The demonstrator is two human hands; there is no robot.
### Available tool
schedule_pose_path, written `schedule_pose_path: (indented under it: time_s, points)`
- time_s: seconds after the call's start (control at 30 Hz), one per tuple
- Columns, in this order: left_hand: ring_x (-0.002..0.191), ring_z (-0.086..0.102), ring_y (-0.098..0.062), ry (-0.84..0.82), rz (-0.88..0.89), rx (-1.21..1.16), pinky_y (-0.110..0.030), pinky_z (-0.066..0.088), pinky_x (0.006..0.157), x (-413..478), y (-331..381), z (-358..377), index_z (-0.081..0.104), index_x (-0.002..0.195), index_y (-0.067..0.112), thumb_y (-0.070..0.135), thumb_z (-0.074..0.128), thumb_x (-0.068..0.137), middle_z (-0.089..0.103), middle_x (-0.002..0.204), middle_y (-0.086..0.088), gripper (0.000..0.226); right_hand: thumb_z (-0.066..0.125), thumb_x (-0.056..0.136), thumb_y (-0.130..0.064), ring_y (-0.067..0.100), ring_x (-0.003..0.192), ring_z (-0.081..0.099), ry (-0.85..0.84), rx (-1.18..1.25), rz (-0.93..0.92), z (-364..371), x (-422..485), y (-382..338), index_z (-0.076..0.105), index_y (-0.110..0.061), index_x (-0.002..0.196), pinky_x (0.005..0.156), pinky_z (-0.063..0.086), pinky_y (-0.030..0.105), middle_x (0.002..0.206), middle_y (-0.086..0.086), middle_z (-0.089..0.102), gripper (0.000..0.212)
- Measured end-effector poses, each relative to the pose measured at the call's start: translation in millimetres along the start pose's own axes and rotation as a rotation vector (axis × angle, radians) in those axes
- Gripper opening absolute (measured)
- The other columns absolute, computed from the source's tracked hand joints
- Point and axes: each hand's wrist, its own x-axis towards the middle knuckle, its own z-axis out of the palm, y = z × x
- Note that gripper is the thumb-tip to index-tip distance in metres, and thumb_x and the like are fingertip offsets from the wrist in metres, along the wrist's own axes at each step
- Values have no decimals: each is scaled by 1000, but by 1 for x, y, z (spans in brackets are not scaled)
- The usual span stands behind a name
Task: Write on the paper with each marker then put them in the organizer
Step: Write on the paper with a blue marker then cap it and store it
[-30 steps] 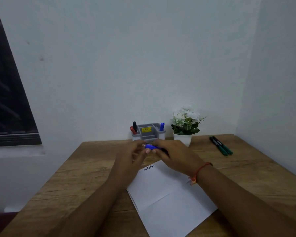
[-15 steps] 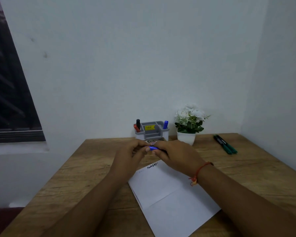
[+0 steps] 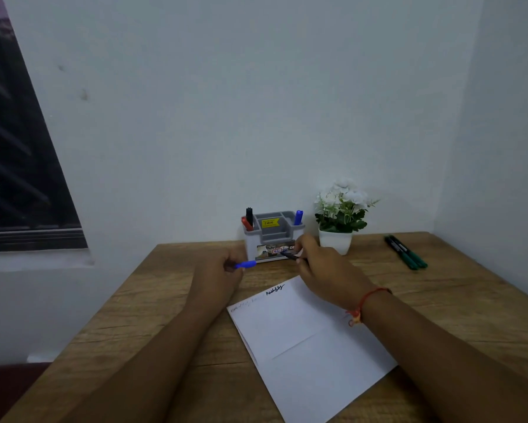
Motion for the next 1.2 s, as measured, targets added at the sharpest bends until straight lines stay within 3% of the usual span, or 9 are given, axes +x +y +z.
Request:
schedule_pose_path:
  time_s: [0.13, 0.33, 0.53, 0.7, 0.8, 0.93, 1.07, 1.2]
  points:
    - [76, 53, -3, -87, -25, 87, -14, 38, 62, 0, -7, 3, 59, 78, 30, 10, 75, 79, 59, 80, 14, 26, 46, 103, -18, 24, 77, 64, -7, 4, -13, 3, -1, 0, 47, -16, 116, 66, 52, 38, 93, 9, 71, 13]
    - [80, 54, -4, -122, -64, 136, -13, 40, 64, 3, -12, 5, 64, 86, 24, 14, 76, 78, 61, 85, 9, 17, 51, 101, -13, 22, 89, 67, -46, 67, 10, 7, -1, 1, 53, -17, 114, 76, 54, 35, 105, 9, 71, 13]
    - [84, 58, -7, -128, -89, 112, -18, 45, 69, 4, -15, 4, 67, 93, 20, 18, 77, 79, 63, 88, 6, 17, 44, 102, -6, 14, 81, 72, -74, 302, 106, 7, 0, 1, 65, -18, 103, 58, 45, 6, 98, 4, 70, 24]
    - [86, 58, -8, -49, -19, 92, -27, 50, 77, 1, 0, 0, 67, 93, 24, 24, 69, 86, 64, 90, 9, 8, 39, 101, 3, 11, 76, 66, -74, 850, 373, 5, -1, -9, 70, -8, 107, 62, 55, 20, 91, 6, 69, 34]
    - [88, 60, -5, -204, 124, 42, -22, 49, 74, -4, 10, 1, 69, 94, 25, 31, 71, 84, 67, 92, 10, 12, 51, 99, 3, 9, 75, 70, -68, 939, 425, 6, -1, -8, 68, -11, 111, 71, 56, 29, 86, 4, 75, 25]
    - [89, 59, -5, -397, 219, 94, -21, 49, 76, -10, 16, 7, 72, 102, 22, 35, 75, 81, 67, 99, 8, 26, 58, 100, -11, 8, 65, 70, -43, 904, 446, 11, -1, -6, 66, -8, 104, 59, 51, 26, 74, 1, 74, 9]
    - [87, 59, -4, -489, 270, 139, -24, 50, 77, -8, 9, 10, 72, 105, 25, 40, 76, 78, 67, 99, 11, 31, 56, 103, -26, 9, 62, 69, 0, 791, 454, 15, 0, -5, 69, -6, 99, 50, 49, 20, 83, 8, 77, 24]
    - [91, 61, -3, -513, 271, 137, -30, 53, 82, -7, 4, 12, 72, 107, 30, 43, 76, 77, 70, 103, 12, 33, 66, 96, -30, 12, 61, 67, 26, 683, 400, 23, -3, -2, 75, -9, 79, 55, 54, 25, 72, 8, 75, 29]
